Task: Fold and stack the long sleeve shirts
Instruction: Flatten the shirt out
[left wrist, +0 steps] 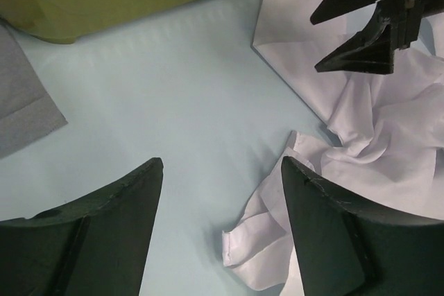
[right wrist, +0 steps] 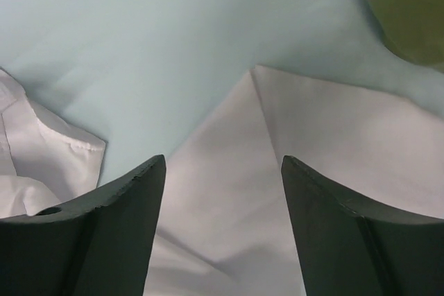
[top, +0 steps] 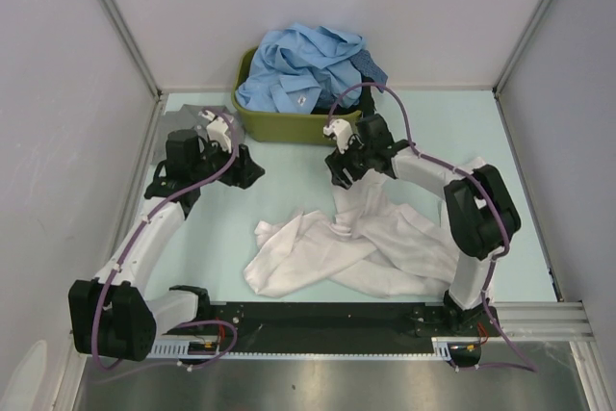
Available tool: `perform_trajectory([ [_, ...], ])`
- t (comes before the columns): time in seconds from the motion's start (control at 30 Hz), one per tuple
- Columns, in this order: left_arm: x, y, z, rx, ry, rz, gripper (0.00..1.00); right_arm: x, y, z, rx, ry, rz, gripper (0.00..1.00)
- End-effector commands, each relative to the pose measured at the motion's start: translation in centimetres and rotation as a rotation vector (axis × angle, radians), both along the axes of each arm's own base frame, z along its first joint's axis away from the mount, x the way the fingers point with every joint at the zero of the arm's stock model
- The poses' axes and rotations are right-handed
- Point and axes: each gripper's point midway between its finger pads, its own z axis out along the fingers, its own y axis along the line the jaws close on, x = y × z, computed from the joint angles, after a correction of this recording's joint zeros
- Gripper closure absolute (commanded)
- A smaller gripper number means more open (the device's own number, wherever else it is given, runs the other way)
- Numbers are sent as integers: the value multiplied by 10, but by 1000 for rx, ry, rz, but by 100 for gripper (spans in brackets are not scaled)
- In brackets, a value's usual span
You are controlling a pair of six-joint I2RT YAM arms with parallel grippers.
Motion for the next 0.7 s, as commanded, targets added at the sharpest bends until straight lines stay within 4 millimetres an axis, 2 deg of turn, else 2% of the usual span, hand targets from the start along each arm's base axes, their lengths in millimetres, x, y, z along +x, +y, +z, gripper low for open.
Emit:
perform_trajectory([
  [0.0,5,8,13,38,-63,13,24,6,30,-4,25,-30,128,26],
  [0.03,6,11,13,51,-66,27,22,9,35,-13,13,-14,135,26],
  [0.17,2,17,10,86,-35,34,18,13,31,-37,-45,12,127,27],
  [0.23,-1,17,6,114,-24,2,17,12,27,-44,-65,20,128,32],
  [0.27,-9,18,-5,152,10,-37,17,10,26,-45,-72,32,132,43],
  [0.33,-23,10,-13,161,45,-148,17,6,24,-42,-78,38,140,58],
  [0.37,-37,9,-28,192,81,-228,13,3,22,-34,-78,43,141,81],
  [0.4,-44,5,-34,202,90,-266,12,1,22,-28,-76,42,142,95],
  [0.43,-53,1,-44,215,107,-298,12,-2,19,-22,-83,52,134,100],
  [0.47,-62,-10,-47,243,83,-361,11,-2,18,-2,-62,28,123,100],
  [0.53,-65,-22,-55,288,49,-390,10,-5,13,26,-10,24,85,100],
  [0.57,-75,-42,-60,296,41,-453,9,-8,9,52,25,-8,66,100],
  [0.63,-71,-60,-63,288,19,-457,9,-12,0,72,60,-12,26,100],
  [0.67,-71,-71,-75,311,44,-465,9,-15,-5,82,70,-25,15,100],
])
